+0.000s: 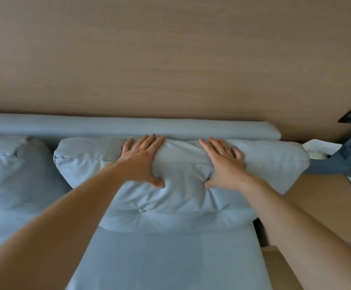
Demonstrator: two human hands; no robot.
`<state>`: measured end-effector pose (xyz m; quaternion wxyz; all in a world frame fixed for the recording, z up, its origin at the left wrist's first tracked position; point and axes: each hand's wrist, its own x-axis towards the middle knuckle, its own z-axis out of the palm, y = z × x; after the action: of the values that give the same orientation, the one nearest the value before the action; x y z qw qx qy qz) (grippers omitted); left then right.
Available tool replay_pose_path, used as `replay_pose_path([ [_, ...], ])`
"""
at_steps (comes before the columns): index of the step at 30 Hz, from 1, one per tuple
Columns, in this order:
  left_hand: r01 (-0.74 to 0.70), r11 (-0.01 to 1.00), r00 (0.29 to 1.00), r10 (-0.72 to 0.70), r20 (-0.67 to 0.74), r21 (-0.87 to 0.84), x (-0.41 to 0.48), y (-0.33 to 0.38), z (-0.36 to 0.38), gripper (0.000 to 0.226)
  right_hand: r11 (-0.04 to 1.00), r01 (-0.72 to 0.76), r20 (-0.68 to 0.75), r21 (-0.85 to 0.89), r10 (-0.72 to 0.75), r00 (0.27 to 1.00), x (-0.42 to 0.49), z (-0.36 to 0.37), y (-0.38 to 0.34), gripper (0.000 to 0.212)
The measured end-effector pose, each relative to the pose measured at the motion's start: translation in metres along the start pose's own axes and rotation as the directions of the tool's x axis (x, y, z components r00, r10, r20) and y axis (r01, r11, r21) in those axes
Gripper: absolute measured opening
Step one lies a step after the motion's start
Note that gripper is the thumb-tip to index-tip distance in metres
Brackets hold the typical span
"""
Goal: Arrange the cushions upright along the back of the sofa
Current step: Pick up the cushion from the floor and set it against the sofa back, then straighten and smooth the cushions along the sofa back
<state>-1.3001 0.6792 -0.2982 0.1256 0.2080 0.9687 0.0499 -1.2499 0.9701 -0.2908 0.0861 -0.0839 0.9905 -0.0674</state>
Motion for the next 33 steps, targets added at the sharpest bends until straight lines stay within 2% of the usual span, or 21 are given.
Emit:
replay_pose_path([
  [3, 0.056, 0.998, 0.996, -0.059, 0.06, 0.04, -0.003, 0.015, -0.009, 0.157, 0.985, 0.086, -0.024, 0.147, -0.084, 0.996, -0.014, -0.009, 0.008, 0.125],
  [5, 0.075, 0.997, 0.995, -0.075, 0.068, -0.007, -0.007, 0.038, -0.021, 0.157, 0.954, 0.079, -0.24, 0.289, -0.008, 0.971, -0.036, -0.015, 0.025, 0.101],
  [6, 0.052, 0.998, 0.997, -0.05, 0.054, -0.02, -0.008, 0.053, -0.024, 0.157, 0.945, 0.039, -0.396, 0.325, 0.099, 0.913, -0.048, -0.016, 0.038, 0.089],
  [7, 0.014, 1.0, 0.999, -0.013, 0.043, -0.006, -0.008, 0.07, -0.025, 0.157, 0.936, -0.049, -0.525, 0.349, 0.239, 0.817, -0.06, -0.015, 0.055, 0.082],
  [8, -0.018, 0.999, 0.999, 0.017, 0.044, 0.029, -0.009, 0.086, -0.023, 0.156, 0.891, -0.18, -0.572, 0.416, 0.41, 0.71, -0.072, -0.015, 0.071, 0.084],
  [9, -0.031, 0.997, 0.998, 0.027, 0.053, 0.076, -0.01, 0.1, -0.019, 0.155, 0.785, -0.314, -0.519, 0.534, 0.598, 0.611, -0.082, -0.016, 0.084, 0.092],
  [10, -0.021, 0.992, 0.998, 0.015, 0.054, 0.124, -0.01, 0.111, -0.014, 0.152, 0.609, -0.405, -0.369, 0.682, 0.765, 0.528, -0.089, -0.015, 0.098, 0.103],
  [11, 0.002, 0.987, 0.999, -0.008, 0.037, 0.163, -0.008, 0.118, -0.009, 0.148, 0.379, -0.436, -0.148, 0.816, 0.867, 0.475, -0.092, -0.013, 0.111, 0.109],
  [12, 0.026, 0.983, 1.0, -0.028, 0.006, 0.18, -0.006, 0.121, -0.006, 0.142, 0.142, -0.423, 0.082, 0.895, 0.879, 0.469, -0.092, -0.012, 0.119, 0.111],
  [13, 0.042, 0.982, 0.999, -0.038, -0.028, 0.182, -0.004, 0.123, -0.005, 0.134, -0.046, -0.391, 0.252, 0.919, 0.831, 0.495, -0.089, -0.011, 0.124, 0.11],
  [14, 0.048, 0.983, 0.998, -0.038, -0.059, 0.177, -0.004, 0.123, -0.004, 0.124, -0.144, -0.376, 0.339, 0.915, 0.781, 0.525, -0.086, -0.01, 0.126, 0.111],
  [16, 0.048, 0.983, 0.992, -0.026, -0.122, 0.18, -0.005, 0.121, -0.004, 0.103, -0.134, -0.381, 0.34, 0.915, 0.765, 0.547, -0.08, -0.008, 0.123, 0.107],
  [18, 0.049, 0.977, 0.987, -0.017, -0.157, 0.205, -0.007, 0.117, -0.005, 0.087, -0.097, -0.38, 0.304, 0.92, 0.789, 0.535, -0.074, -0.009, 0.117, 0.099],
  [23, 0.058, 0.969, 0.986, -0.019, -0.164, 0.239, -0.011, 0.102, -0.005, 0.076, -0.081, -0.365, 0.291, 0.928, 0.77, 0.568, -0.072, -0.006, 0.105, 0.097],
  [26, 0.059, 0.97, 0.989, -0.025, -0.148, 0.235, -0.006, 0.101, -0.001, 0.085, -0.093, -0.355, 0.294, 0.93, 0.768, 0.568, -0.072, -0.003, 0.108, 0.096],
  [30, 0.038, 0.978, 0.993, -0.014, -0.12, 0.203, -0.003, 0.102, -0.001, 0.114, -0.094, -0.355, 0.285, 0.93, 0.794, 0.537, -0.074, -0.002, 0.109, 0.108],
  [31, 0.037, 0.982, 0.993, -0.015, -0.115, 0.187, -0.005, 0.1, -0.003, 0.122, -0.035, -0.388, 0.245, 0.921, 0.826, 0.508, -0.075, -0.005, 0.104, 0.112],
  [33, 0.029, 0.99, 0.994, -0.014, -0.107, 0.139, -0.015, 0.095, -0.006, 0.137, 0.209, -0.471, 0.028, 0.857, 0.894, 0.448, -0.079, -0.013, 0.087, 0.106],
])
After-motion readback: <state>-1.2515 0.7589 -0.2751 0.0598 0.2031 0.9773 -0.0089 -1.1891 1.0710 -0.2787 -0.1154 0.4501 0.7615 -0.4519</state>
